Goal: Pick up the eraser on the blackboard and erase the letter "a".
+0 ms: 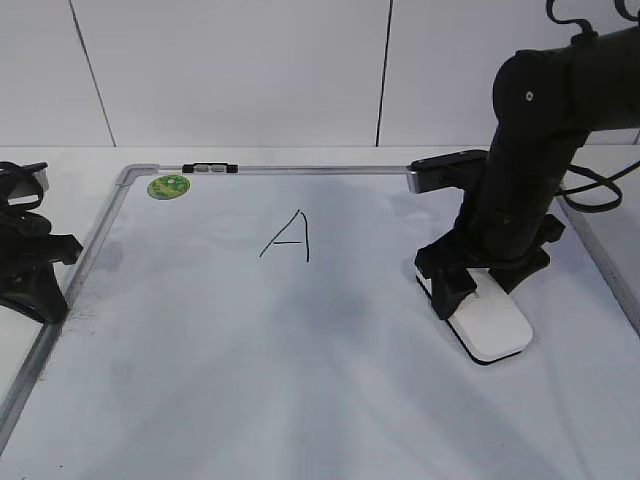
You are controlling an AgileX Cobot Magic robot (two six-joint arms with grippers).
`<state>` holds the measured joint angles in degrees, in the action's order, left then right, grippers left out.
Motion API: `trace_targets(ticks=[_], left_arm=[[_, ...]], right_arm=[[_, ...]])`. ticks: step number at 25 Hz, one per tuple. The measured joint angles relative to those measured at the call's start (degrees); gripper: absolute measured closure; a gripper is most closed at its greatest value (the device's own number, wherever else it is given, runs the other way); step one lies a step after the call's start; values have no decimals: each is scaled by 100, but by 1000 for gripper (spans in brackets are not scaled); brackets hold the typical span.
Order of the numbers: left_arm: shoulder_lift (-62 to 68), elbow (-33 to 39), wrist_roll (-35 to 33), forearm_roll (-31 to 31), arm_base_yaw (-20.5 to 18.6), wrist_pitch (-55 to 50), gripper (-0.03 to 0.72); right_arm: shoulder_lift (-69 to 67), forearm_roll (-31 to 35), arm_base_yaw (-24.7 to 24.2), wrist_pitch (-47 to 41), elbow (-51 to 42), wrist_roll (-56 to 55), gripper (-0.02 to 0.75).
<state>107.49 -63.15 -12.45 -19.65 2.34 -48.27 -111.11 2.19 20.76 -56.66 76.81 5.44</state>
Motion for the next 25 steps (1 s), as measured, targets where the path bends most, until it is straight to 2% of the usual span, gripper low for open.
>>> trace_targets(ticks=[4, 16, 21, 25], left_arm=[[0, 0, 0, -10, 0, 0, 651], [0, 0, 0, -10, -3, 0, 654], [0, 0, 0, -10, -3, 0, 654], [0, 0, 0, -10, -3, -8, 654]], right_arm=[[0, -116, -154, -13, 0, -233, 176], [0, -219, -1101, -42, 0, -500, 176], [0, -121, -1049, -55, 8, -418, 176], [0, 76, -753, -137, 12, -50, 176]])
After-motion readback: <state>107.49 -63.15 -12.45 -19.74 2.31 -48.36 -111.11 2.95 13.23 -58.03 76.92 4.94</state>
